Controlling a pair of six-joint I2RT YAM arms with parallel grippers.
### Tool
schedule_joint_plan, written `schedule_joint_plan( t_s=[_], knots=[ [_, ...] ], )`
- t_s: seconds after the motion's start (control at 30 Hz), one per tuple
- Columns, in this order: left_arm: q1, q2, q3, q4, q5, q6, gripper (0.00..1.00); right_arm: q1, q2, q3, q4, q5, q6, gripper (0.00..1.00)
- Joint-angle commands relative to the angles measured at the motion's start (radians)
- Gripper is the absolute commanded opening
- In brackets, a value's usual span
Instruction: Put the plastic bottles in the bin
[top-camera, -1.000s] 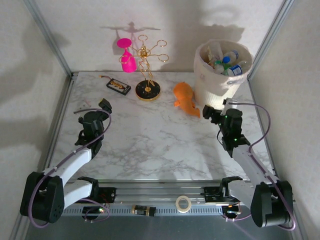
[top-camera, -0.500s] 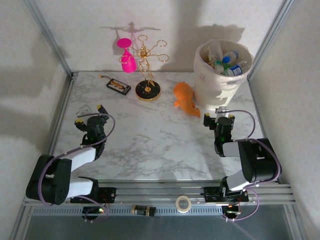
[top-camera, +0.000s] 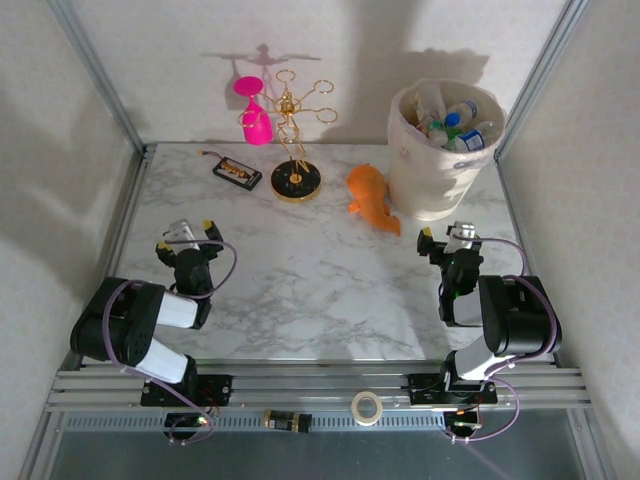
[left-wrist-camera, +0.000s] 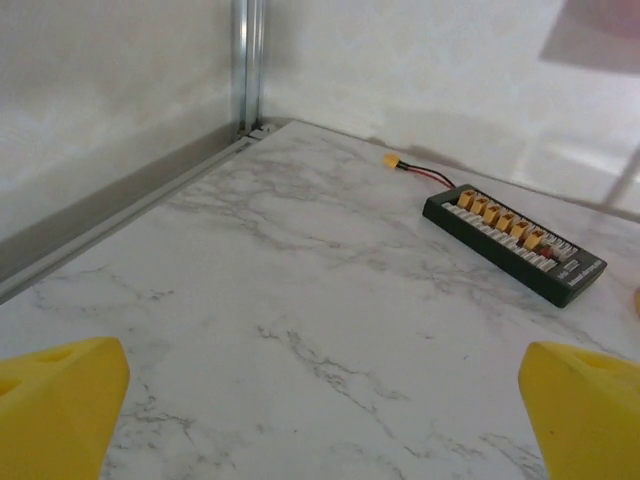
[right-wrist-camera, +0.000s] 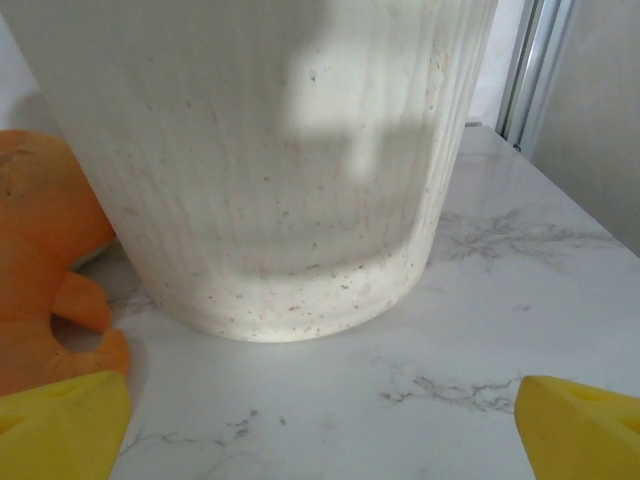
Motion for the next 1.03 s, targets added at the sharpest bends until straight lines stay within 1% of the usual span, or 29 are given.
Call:
schedule_joint_plan(
  t_s=[0.0, 0.13, 1.0],
  knots=[
    [0.016, 0.016, -0.014, 0.088, 0.106, 0.025, 1.0, 0.001, 0.005, -0.001, 0.059, -0.014, 0.008, 0.99],
    [0.009, 0.023, -0.012, 0.098, 0.087, 0.031, 1.0, 0.0, 0.004, -0.003, 0.06, -0.004, 0.011, 0.99],
    [0.008, 0.02, -0.009, 0.085, 0.087, 0.029, 1.0, 0.001, 0.005, -0.002, 0.061, -0.004, 0.011, 0.99]
  ],
)
